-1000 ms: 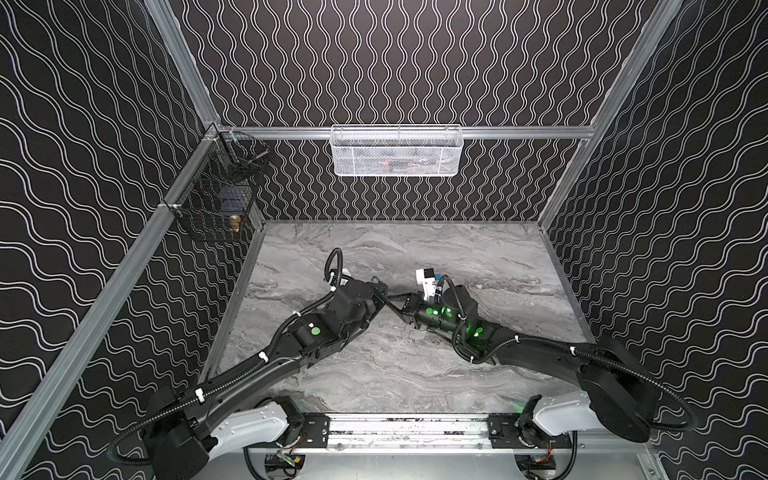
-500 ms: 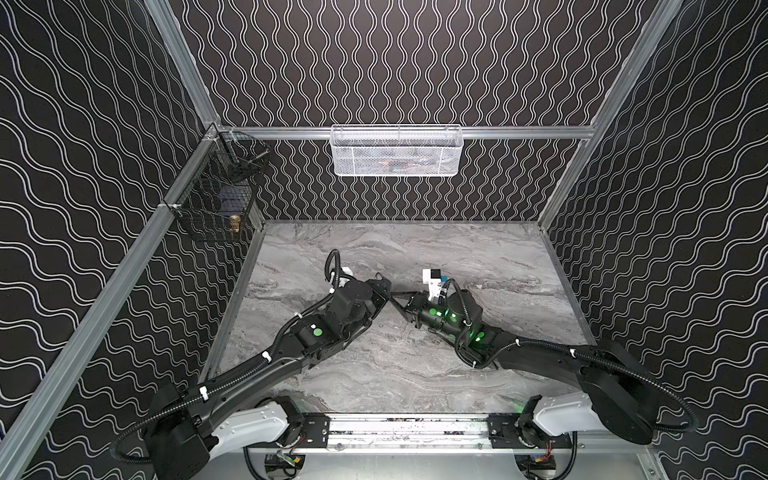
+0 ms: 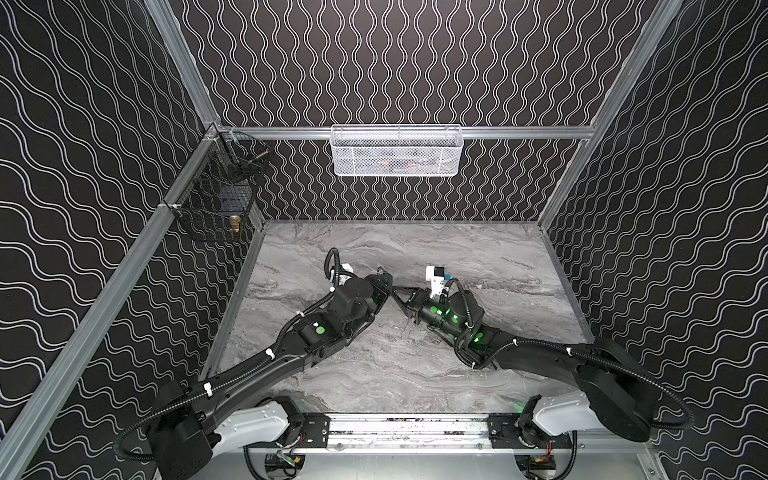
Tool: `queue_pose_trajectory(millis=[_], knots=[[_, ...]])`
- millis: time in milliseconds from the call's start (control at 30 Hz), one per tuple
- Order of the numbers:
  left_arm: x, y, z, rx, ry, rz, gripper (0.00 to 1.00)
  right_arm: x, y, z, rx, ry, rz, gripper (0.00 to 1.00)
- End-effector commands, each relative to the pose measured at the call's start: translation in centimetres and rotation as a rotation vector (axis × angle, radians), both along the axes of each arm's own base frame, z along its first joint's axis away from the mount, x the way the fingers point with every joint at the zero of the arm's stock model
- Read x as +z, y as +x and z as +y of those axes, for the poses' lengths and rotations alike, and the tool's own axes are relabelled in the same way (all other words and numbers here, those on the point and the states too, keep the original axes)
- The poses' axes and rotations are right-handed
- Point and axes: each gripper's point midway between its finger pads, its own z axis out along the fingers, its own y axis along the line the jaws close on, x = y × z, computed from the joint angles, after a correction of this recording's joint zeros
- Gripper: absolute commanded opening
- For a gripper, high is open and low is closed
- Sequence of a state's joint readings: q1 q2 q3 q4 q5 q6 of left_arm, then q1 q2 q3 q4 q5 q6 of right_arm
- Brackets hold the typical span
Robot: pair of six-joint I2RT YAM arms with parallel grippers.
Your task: Unlock with the key
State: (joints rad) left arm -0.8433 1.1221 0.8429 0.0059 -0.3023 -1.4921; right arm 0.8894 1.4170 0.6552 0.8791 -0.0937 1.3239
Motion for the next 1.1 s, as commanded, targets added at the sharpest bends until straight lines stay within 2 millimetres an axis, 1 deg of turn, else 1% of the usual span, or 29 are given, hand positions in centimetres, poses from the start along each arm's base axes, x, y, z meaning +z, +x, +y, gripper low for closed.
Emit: queue_pose_trajectory(millis=[0,100,167,267,367,433,500,600,767,900,1000,1067], knots=[[2.5,-1.3,-3.2,-0.145,-0.174,-0.007,0.00,4.8,-2.6,0.5,0.119,0.169,-0.115,0.00],[2.7,-1.3,-3.1,-0.138,-0.167,-0.015,0.00,5.5,-2.5,0.6,0.120,0.182,-0.117,0.00],[2.9,-1.2,-3.2,-0.134,-0.182,-0.031,0.00,5.2,-2.3,0.7,0.104,0.191,-0.083,0.00],[2.7,-1.4,-3.5,-0.144,-0.222,-0.029,0.00,5.6,-2.3,0.6,0.100,0.226,-0.076,0.00],[2.3,-1.5,-2.9,-0.122,-0.202,-0.015,0.00,5.4,-2.3,0.7,0.096,0.229,-0.058,0.00],[2.4,-1.5,-2.5,-0.107,-0.207,-0.022,0.00,5.3,-2.2,0.5,0.087,0.251,-0.045,0.00],[2.6,-1.5,-2.5,-0.105,-0.215,-0.034,0.00,5.9,-2.4,0.5,0.101,0.280,-0.062,0.00],[2.6,-1.6,-2.6,-0.118,-0.190,-0.030,0.00,5.2,-2.4,1.0,0.112,0.233,-0.063,0.00],[2.5,-1.6,-1.8,-0.124,-0.058,-0.026,0.00,3.3,-3.0,1.3,0.144,0.143,-0.084,0.00],[1.1,-1.5,-0.7,-0.112,0.039,-0.001,0.00,2.1,-3.2,1.0,0.138,0.057,-0.124,0.00],[0.1,-1.3,0.5,-0.099,0.118,0.017,0.00,1.3,-3.2,0.6,0.125,-0.008,-0.144,0.06],[-0.4,-1.3,1.3,-0.087,0.165,0.028,0.00,1.1,-3.3,0.5,0.128,-0.042,-0.164,0.11]])
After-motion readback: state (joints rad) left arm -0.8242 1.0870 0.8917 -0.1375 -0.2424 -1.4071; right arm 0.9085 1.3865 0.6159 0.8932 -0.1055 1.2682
